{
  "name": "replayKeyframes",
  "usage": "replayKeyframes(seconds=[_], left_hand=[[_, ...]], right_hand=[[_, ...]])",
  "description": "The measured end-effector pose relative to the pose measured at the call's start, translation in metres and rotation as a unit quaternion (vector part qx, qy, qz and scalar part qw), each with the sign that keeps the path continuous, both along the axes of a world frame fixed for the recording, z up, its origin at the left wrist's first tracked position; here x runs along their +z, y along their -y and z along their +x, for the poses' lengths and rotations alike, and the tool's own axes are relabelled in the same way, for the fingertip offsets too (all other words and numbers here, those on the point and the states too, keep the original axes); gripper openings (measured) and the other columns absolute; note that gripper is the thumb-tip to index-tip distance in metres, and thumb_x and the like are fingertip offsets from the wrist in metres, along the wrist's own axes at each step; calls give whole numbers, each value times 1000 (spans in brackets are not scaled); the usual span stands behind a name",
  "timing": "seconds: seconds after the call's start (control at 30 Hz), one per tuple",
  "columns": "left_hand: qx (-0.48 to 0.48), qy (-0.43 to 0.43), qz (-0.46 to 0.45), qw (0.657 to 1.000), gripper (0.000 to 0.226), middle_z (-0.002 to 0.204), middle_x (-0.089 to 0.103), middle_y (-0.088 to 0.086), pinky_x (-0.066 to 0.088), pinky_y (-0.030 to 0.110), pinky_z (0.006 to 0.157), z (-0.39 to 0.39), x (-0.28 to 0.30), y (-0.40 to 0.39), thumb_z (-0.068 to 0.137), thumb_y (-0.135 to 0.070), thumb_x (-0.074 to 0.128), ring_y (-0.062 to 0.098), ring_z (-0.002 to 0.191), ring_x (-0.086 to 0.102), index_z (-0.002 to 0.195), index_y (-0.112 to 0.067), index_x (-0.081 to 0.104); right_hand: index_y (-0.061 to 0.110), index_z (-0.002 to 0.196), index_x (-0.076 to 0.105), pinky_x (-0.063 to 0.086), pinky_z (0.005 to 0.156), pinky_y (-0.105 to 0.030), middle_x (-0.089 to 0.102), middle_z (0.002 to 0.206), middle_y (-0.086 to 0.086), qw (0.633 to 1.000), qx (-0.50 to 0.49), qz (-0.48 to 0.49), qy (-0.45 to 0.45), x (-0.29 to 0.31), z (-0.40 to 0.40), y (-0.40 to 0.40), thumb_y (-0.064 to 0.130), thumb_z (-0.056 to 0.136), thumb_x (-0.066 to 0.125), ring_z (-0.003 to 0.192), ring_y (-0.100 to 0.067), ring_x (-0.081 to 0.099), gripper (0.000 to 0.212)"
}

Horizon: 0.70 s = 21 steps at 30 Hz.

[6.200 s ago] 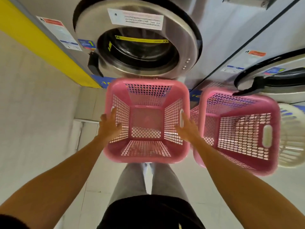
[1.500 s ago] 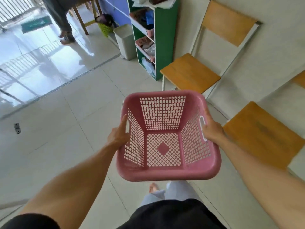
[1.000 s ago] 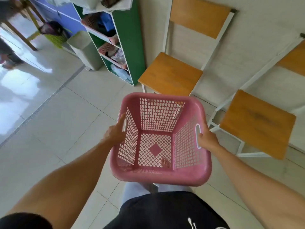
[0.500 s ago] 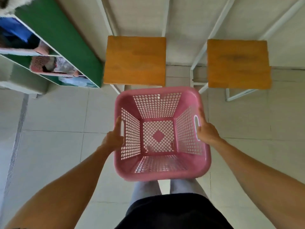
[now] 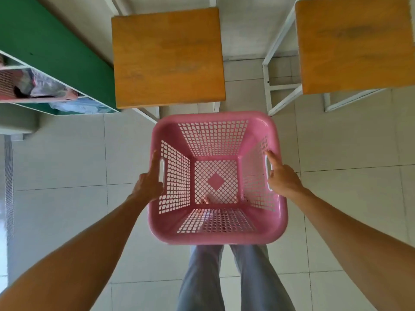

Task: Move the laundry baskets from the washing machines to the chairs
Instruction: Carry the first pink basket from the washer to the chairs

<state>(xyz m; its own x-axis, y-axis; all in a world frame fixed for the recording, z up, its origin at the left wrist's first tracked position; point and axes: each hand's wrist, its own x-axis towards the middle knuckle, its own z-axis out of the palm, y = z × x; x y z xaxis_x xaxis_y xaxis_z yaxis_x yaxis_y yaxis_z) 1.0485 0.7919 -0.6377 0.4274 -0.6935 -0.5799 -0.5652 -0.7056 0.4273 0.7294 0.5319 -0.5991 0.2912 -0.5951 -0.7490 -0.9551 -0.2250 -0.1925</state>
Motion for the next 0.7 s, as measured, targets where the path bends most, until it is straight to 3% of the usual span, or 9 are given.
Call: replayKeyframes(seconds=[0.2,0.3,0.5,0.63,0.7], left_hand=[[-11,22,-76,997,113,140,54,14,62,44,57,14,-32,26,81,-29,73,23,72,72,156,-30,-11],[-4,18,-107,994,111,137,57,11,63,44,59,17,-50,30,84,-30,73,23,79,73,156,-29,-11],[52,61,-88,993,103,118,68,14,61,39,53,11,-73,27,89,-21,67,22,66,70,157,-31,-10],[54,79,-91,991,96,122,66,16,47,18,48,7,-74,32,89,-14,64,14,61,59,158,-21,-2],[58,80,-89,991,98,126,64,16,47,19,46,3,-75,32,88,-10,65,14,58,59,158,-20,-2]], right_hand=[[49,157,21,38,41,-24,57,104,-23,996,-67,-57,20,-55,10,2,4,97,40,57,-25,56,77],[49,157,23,39,44,-24,56,105,-22,994,-71,-75,38,-70,16,10,4,99,40,59,-27,58,75],[46,157,24,45,50,-27,60,98,-19,994,-20,-83,63,-99,25,27,13,102,41,63,-27,61,67],[50,154,24,54,54,-35,56,103,-18,993,-28,-96,57,-105,28,30,15,103,39,67,-30,63,64],[51,154,22,56,55,-36,56,102,-18,994,-19,-92,58,-104,28,32,15,102,40,65,-30,63,65]])
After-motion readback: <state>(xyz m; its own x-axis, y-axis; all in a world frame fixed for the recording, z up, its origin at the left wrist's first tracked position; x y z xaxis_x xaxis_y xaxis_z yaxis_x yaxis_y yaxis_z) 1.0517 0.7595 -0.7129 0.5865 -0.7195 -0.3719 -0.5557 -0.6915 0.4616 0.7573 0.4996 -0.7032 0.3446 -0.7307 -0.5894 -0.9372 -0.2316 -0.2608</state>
